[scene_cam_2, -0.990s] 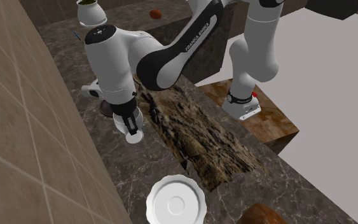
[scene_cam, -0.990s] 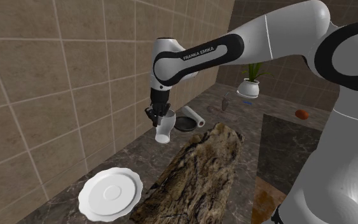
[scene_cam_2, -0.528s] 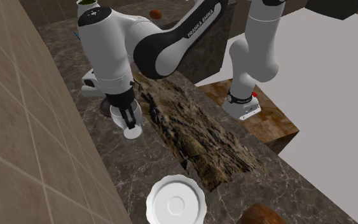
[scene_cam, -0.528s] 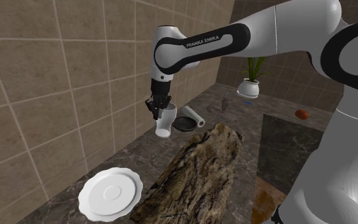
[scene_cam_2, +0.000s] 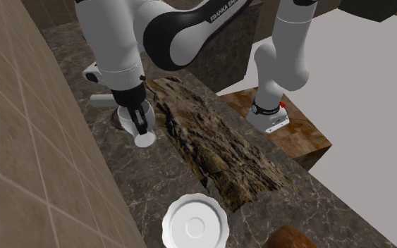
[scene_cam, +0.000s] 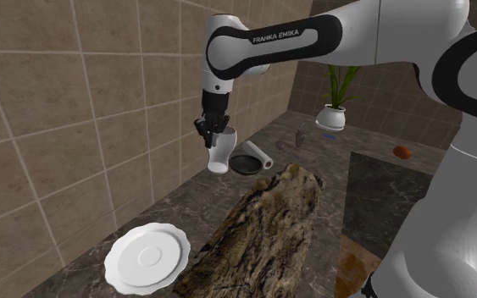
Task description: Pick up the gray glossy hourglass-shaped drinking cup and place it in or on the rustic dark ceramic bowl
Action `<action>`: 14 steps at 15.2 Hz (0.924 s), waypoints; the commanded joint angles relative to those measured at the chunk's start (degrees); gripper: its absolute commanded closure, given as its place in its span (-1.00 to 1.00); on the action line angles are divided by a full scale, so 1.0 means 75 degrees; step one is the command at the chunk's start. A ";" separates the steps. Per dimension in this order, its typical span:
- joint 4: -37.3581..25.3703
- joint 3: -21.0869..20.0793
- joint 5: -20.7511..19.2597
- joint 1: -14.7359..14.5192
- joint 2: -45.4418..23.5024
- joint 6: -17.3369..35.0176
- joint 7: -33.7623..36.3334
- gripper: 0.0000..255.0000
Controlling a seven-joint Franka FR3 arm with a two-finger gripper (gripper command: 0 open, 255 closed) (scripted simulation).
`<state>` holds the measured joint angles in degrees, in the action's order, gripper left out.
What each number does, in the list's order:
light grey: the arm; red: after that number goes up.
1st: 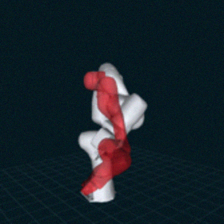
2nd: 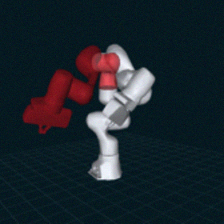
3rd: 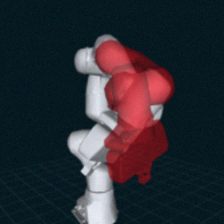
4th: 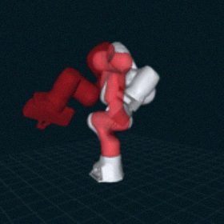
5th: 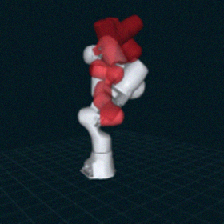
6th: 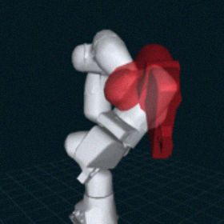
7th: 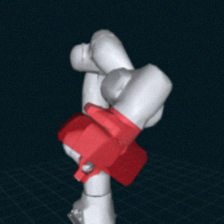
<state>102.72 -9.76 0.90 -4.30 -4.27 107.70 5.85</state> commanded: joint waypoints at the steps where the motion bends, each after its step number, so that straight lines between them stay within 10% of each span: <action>1: -0.0207 -0.0002 0.0001 -0.0002 0.0015 -0.0220 0.0007 1.00; 14: -0.1386 0.0926 0.0067 0.1091 -0.0358 -0.1078 -0.2010 1.00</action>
<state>93.70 -3.42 1.38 3.14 -6.16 100.21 -7.81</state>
